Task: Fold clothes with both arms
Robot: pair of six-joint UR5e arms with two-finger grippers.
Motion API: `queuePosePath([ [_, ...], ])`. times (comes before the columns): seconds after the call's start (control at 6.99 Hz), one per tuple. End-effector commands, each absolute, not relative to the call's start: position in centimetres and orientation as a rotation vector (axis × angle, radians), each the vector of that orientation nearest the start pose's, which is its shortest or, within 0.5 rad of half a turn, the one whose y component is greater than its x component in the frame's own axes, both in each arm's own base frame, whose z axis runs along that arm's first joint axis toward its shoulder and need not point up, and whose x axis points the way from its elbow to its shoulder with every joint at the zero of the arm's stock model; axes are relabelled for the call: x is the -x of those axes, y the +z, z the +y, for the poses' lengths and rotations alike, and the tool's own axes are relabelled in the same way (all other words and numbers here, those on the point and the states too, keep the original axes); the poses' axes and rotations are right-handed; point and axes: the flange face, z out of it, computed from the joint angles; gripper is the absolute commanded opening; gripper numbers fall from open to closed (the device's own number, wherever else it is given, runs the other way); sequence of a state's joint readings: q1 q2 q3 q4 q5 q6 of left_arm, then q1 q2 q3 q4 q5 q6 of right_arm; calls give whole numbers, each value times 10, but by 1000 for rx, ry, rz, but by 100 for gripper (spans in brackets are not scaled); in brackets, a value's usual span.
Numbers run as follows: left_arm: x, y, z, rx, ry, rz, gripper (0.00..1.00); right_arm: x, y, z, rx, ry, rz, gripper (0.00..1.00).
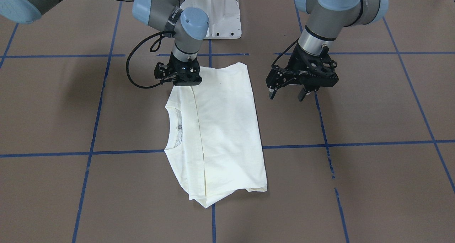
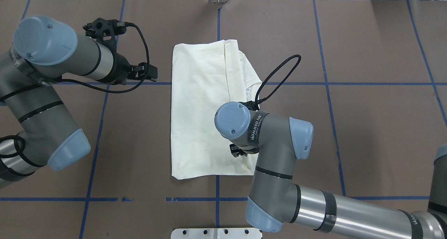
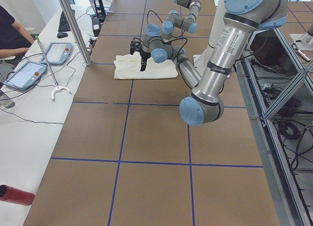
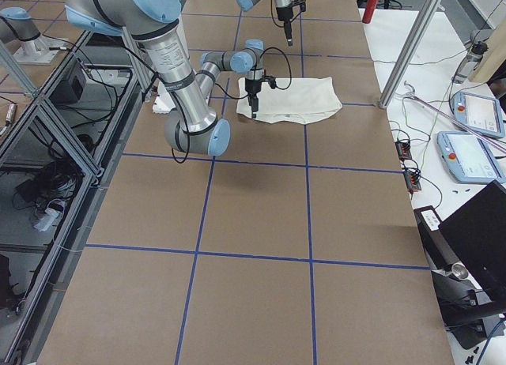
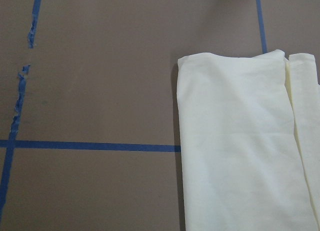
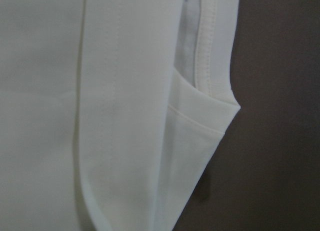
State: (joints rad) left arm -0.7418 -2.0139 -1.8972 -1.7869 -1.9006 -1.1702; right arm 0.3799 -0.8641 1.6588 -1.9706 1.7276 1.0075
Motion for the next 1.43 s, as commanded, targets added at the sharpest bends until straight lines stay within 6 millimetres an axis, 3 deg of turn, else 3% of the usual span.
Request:
queuePosePath([
  [0.0,-379,240,-473,-261,-151,992,100,576,272,-372,-33,-220,-365,100],
  [0.29,-391,238,-464,-236,-155,1002,100,565,301,-376,-37,-207,-311,100],
  [0.43,-392,238,-463,-235,-155,1002,100,535,312,-386,-49,-216,-307,100],
  [0.57,-392,240,-463,-232,-155,1001,100,520,290,-391,-73,-236,-336,100],
  [0.72,-392,242,-463,-231,-154,998,100,521,262,-394,-97,-237,-379,100],
  [0.86,-392,243,-463,-232,-151,996,100,526,240,-396,-119,-235,-421,100],
  [1.0,-391,244,-463,-233,-148,994,100,535,233,-401,-154,-229,-479,100],
  [1.29,-394,249,-465,-227,-150,986,100,588,222,-426,-169,-230,-500,100],
])
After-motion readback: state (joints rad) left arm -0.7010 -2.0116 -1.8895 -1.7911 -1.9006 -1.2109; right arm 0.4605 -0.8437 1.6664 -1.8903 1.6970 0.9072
